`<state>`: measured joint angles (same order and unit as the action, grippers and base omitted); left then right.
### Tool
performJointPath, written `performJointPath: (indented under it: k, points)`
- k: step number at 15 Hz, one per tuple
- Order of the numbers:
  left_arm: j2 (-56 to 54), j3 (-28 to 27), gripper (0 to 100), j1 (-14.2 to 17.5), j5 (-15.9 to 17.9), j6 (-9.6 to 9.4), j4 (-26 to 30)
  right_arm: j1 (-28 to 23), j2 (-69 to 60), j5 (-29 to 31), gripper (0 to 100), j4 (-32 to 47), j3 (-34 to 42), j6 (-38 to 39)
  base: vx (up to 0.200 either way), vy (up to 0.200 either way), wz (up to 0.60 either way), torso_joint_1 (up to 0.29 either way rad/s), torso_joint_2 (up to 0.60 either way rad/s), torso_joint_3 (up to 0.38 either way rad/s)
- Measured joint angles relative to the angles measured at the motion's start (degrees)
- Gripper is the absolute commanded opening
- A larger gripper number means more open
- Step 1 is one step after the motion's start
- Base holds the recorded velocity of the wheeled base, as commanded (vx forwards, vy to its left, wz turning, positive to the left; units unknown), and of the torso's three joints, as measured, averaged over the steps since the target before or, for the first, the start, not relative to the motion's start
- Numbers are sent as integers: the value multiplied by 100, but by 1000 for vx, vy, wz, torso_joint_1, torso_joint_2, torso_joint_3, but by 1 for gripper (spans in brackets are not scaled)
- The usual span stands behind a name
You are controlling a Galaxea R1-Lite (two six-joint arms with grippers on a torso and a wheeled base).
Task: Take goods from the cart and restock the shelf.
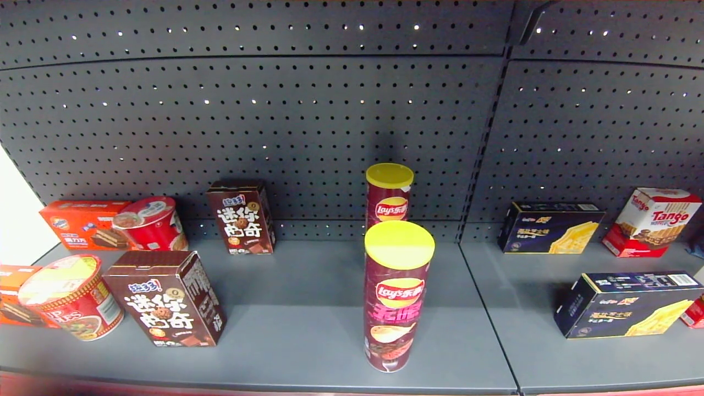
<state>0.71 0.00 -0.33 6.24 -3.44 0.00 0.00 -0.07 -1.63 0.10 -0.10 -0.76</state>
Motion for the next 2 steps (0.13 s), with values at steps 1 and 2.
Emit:
performJointPath:
  k: [1,2]
  points:
    - [0,0,100,0,0,0,0,0,0,0,100,0,0,0,0,0,0,0,0,0]
    - [0,0,100,0,0,2,0,0,0,0,100,-2,0,0,0,0,0,0,0,0]
